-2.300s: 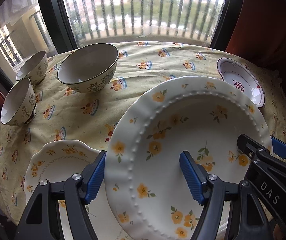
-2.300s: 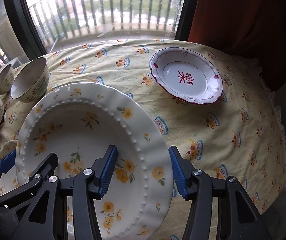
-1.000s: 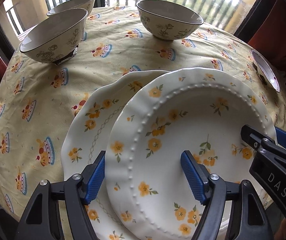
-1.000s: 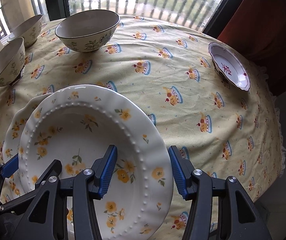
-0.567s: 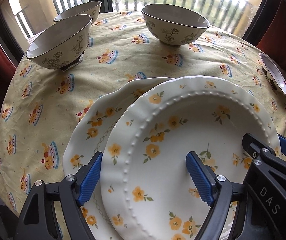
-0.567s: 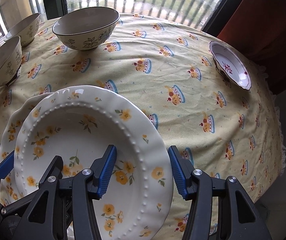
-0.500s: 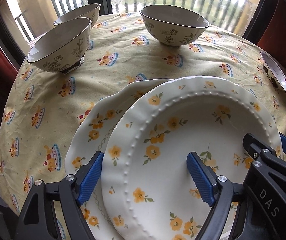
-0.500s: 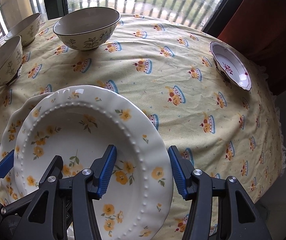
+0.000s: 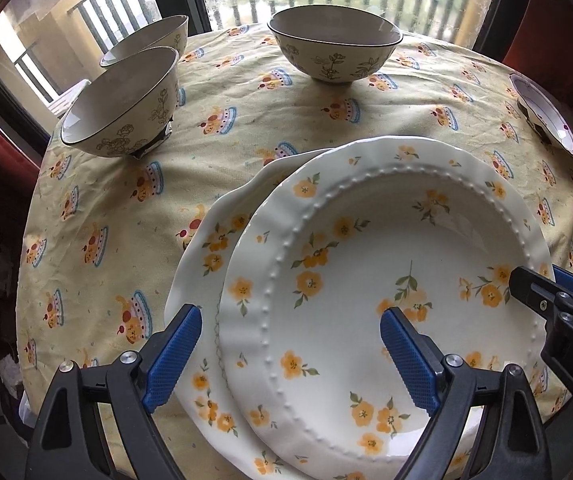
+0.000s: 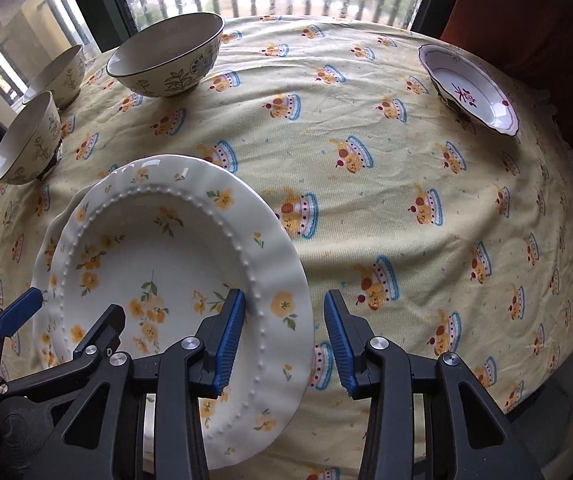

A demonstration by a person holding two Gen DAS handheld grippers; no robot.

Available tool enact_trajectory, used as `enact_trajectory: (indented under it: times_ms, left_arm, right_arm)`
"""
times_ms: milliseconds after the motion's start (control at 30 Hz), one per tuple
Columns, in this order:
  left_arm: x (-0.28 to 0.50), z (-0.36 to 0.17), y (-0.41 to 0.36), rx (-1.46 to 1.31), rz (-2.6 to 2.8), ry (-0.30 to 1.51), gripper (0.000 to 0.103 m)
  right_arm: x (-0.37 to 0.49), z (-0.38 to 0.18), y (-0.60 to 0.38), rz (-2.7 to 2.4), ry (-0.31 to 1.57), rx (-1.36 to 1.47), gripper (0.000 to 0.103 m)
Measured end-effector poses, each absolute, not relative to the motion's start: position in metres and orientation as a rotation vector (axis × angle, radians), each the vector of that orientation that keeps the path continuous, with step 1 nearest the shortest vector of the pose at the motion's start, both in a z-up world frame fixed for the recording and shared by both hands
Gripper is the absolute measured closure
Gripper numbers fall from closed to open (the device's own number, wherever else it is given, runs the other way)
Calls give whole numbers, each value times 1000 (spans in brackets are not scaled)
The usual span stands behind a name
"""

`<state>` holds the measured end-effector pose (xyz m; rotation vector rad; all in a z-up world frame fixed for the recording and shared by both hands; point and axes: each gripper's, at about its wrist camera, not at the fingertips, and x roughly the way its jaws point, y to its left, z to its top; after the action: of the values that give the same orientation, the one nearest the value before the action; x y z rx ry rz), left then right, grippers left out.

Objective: Organize plates and bowls
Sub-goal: 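Lift the beaded-rim plate and carry it over the scalloped plate, then lower the beaded-rim plate onto the scalloped plate and open grippers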

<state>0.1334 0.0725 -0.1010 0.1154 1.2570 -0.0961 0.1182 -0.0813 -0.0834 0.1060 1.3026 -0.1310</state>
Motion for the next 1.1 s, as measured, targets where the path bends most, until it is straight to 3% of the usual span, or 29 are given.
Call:
enact_trajectory:
  times_ms: [200, 367, 800, 1033, 1100]
  left_arm:
    - [135, -92, 83, 113, -118, 1228, 11]
    - [136, -93, 89, 86, -122, 1244, 11]
    - [137, -92, 107, 69, -117, 1243, 11]
    - [133, -84, 107, 85, -143, 1228, 11]
    - [132, -80, 107, 94, -152, 1219, 11]
  right_arm:
    - [117, -83, -69, -140, 1289, 49, 67]
    - [120, -91, -54, -132, 1288, -64, 62]
    - [123, -101, -45, -130, 1321, 25, 60]
    - [121, -98, -47, -95, 1333, 51, 55]
    - [117, -90, -52, -102, 1310, 103, 50]
